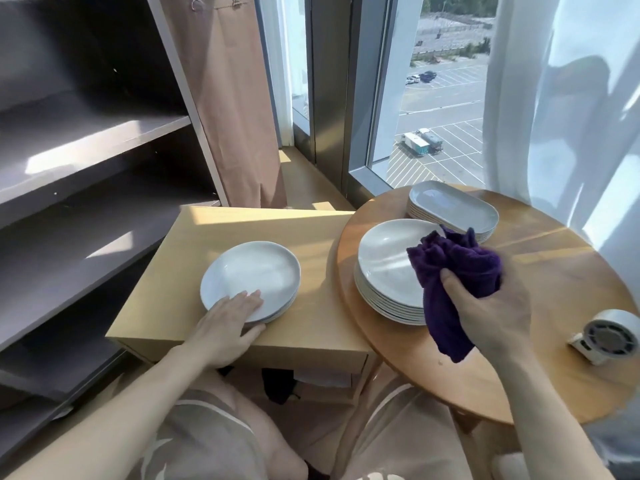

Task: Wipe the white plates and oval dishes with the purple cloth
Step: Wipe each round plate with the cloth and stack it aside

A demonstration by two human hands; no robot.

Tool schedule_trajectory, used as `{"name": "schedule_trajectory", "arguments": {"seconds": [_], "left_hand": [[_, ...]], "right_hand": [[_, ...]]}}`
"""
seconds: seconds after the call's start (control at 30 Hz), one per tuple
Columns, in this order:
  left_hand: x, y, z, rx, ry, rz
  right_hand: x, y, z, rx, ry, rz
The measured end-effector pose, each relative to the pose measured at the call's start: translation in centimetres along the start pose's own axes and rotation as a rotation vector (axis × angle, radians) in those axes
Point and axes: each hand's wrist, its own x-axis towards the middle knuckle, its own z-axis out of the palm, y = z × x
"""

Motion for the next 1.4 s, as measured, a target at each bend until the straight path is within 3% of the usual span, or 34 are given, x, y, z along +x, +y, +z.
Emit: {"name": "schedule_trajectory", "arguments": {"seconds": [0.2,0.37,0.47,0.6,0.83,1.13,1.27,1.4], "left_hand": [[0.7,0.1,0.0,-0.038,-0.009,-0.023],[2.2,7.1,-1.1,-0.368,0.239,-0.012],[4.8,13.8,-2.0,-0.667,0.178,0.01],[8.1,20.2,-2.8,-0.994,-0.017,-0.068],[8.7,22.0,-1.6,-0.855,0.008,-0.129],[5.8,22.1,-1.8,-0.768,0.105,-0.054],[5.8,22.0,-1.6,-0.788,0.115,-0.037],[6.2,21.8,-1.6,-0.826,0.11,-0.064]], "right_hand": [[3.6,0.2,-1.5,-0.289,-0.185,-0.058],[6.2,0.9,0.0,-0.619,-0.407,-0.049],[6.5,1.3,1.3,-0.872,-0.514,0.014],[5.7,1.1,1.9,-0.949,-0.539,0.042],[5.4,0.7,2.2,-0.929,-0.643,0.021],[6.5,0.5,4.7,-0.799,-0.88,-0.072],[6.7,0.3,7.8,-0.872,-0.812,-0.181],[7.0,1.0,11.1,-1.011,-0.592,-0.244]]}}
